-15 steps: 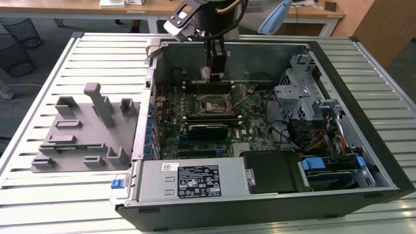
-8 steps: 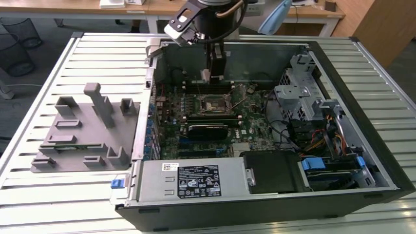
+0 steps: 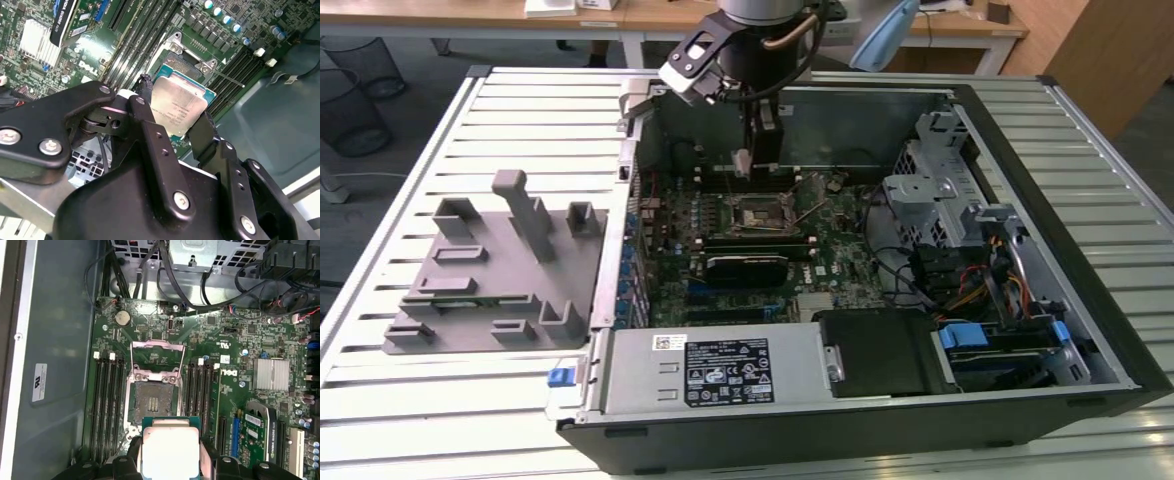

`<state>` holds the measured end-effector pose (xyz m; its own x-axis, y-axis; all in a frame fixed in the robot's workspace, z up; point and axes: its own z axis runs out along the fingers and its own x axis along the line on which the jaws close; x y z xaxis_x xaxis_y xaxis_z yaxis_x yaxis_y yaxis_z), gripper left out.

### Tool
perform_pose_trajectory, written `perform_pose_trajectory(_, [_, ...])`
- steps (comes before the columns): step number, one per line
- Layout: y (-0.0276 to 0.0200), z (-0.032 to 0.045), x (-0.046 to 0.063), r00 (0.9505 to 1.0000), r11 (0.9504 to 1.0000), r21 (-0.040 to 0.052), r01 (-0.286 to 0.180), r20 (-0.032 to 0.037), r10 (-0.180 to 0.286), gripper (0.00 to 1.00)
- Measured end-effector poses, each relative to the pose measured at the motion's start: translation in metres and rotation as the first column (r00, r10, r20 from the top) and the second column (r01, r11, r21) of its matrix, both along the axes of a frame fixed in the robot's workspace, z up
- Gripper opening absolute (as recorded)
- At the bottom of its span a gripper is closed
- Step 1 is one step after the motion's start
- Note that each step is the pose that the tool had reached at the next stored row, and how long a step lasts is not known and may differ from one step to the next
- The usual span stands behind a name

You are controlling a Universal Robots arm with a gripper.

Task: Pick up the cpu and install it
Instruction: 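Place the cpu into insertion slot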

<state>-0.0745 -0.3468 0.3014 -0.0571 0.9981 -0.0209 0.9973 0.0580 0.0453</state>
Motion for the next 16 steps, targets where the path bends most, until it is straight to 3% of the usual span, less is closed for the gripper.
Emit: perform_pose_trajectory(16, [0.0019,-0.0181,0.005,0.9999,0.9999,-0.0001,0.014,0.0000,-0.014,0.54])
